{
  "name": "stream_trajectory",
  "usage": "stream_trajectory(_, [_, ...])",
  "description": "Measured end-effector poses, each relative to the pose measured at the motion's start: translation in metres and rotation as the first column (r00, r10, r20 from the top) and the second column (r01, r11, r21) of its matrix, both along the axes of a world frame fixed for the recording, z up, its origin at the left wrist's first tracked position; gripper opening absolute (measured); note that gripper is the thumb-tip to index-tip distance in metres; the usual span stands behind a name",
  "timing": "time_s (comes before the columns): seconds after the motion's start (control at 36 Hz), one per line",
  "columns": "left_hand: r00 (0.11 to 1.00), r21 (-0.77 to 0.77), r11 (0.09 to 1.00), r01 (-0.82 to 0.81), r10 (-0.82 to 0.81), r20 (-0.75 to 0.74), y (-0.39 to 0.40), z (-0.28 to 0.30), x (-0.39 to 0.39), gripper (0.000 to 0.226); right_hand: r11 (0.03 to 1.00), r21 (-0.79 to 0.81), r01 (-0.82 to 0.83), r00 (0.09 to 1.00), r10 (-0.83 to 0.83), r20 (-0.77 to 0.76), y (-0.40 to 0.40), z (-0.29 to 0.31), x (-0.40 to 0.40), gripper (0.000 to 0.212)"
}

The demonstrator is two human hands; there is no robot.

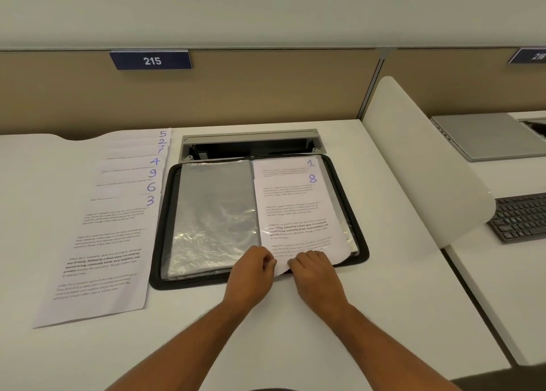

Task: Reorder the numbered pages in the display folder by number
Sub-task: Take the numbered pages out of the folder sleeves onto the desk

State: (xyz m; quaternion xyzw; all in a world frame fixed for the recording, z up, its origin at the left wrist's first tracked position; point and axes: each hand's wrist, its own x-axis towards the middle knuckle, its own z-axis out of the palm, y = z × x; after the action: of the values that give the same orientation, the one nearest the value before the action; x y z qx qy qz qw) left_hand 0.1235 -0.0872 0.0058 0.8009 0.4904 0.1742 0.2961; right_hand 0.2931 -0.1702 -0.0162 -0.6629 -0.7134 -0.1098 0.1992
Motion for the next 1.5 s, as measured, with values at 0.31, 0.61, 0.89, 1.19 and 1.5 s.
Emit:
stream_trajectory(0.31, [0.997,-0.079,0.994,-0.081,0.081,-0.01,-0.018,-0.002,-0.004,0.012,0.999,-0.029,-0.014,1.0,0.013,-0.023,-0.07,-0.005,-0.018,0.007])
stream_trajectory(0.61, [0.984,-0.038,0.984,-0.176,0.176,0.009,-0.041,-0.001,0.004,0.01,0.987,-0.133,-0.094,0.994,0.085,-0.072,-0.115,-0.002,-0.03,0.007])
stream_trajectory(0.89, [0.973,-0.078,0.97,-0.229,0.23,0.015,-0.05,-0.001,0.007,0.034,0.868,-0.085,0.49,0.701,-0.45,-0.553,-0.058,0.03,0.012,0.023])
stream_trajectory(1.19, [0.948,-0.239,0.928,-0.287,0.311,0.072,-0.051,0.006,0.015,0.03,0.638,-0.581,0.506,0.149,-0.728,-0.669,-0.012,0.047,0.058,0.032])
stream_trajectory(1.5, [0.84,-0.5,0.799,-0.335,0.494,0.227,-0.042,0.016,0.008,0.022,0.638,-0.648,0.417,0.104,-0.741,-0.663,-0.036,0.048,0.047,0.016])
